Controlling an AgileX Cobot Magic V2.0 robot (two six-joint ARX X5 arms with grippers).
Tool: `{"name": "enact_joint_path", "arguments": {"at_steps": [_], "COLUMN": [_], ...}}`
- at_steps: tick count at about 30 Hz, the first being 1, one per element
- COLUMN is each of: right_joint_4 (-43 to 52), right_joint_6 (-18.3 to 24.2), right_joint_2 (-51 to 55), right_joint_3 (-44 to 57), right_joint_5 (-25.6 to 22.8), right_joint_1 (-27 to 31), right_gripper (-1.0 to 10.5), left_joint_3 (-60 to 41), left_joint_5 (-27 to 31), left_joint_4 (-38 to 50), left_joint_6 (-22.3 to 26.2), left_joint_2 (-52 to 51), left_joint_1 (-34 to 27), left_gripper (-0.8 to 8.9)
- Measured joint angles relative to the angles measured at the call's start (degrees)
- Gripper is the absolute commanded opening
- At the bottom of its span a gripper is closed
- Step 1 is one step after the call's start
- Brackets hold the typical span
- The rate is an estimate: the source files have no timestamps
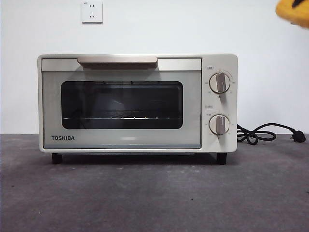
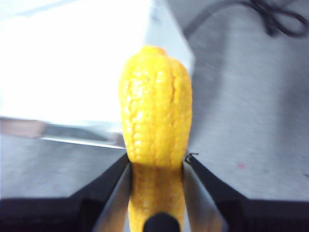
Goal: Take the corn from the table,put the corn in the oven
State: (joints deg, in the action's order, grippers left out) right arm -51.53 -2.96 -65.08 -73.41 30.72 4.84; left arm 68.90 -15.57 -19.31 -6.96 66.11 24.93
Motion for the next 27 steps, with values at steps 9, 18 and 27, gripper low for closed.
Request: {"name": "enact_joint_path", "arguments": {"at_steps": [9,18,27], "right_joint_4": [-2.5,-3.6,-4.6], "right_joint_6": [0.0,0.0,1.1], "right_joint_2": [4.5,5.2,5.2], "right_joint_3": [0.0,0.0,0.0], "right_joint_5": [1.2,1.6,2.1], "right_joint_1": [0.0,0.0,0.0], "right_gripper": [-0.1,-0.1,-0.1], "left_joint_3": [9.0,9.0,9.0], "left_joint_5": [8.7,11.0,12.6], "left_joint_4": [-12.4,-17.4,-17.6], "left_joint_6": [7.2,9.4,9.6], "left_joint_2": [8.3,12.3,14.9], "left_joint_1": [4.5,5.4,5.4], "left_gripper": [-0.06,-0.06,-0.06]}}
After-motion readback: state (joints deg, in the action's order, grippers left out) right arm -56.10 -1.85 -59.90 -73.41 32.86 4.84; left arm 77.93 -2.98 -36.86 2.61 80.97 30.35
